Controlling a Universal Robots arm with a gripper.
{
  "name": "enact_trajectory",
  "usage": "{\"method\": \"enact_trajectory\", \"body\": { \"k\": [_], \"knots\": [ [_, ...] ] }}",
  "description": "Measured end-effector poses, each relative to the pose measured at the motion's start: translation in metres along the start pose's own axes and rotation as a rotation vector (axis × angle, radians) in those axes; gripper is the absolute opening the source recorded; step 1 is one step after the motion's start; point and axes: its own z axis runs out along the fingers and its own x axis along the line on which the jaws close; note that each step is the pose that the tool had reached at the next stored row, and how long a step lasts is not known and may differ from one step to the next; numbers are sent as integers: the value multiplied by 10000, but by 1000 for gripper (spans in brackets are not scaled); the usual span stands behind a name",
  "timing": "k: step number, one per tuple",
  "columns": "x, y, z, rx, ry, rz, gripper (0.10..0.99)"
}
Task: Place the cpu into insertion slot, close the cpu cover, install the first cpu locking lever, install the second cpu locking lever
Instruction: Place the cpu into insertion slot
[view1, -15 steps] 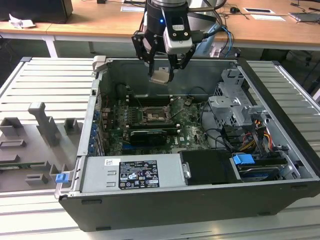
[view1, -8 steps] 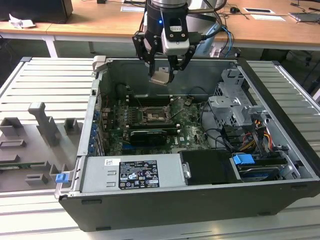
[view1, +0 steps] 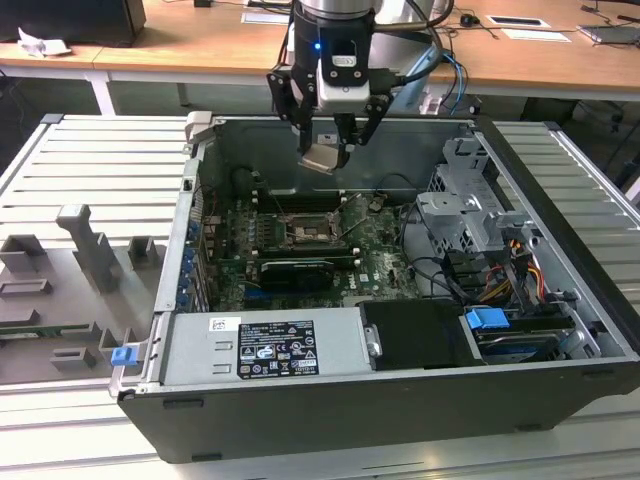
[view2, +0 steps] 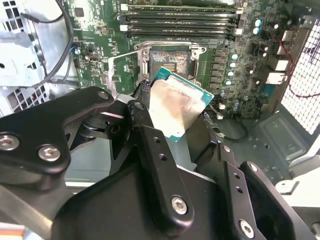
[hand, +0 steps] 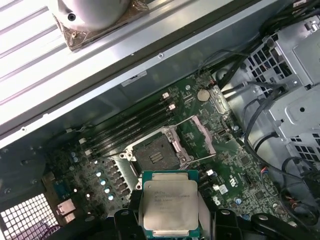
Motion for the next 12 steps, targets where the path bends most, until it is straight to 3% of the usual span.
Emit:
{"method": "enact_trajectory", "body": {
  "k": [12],
  "knots": [
    [-2,-7,91,4,-38,452,529]
  ]
}}
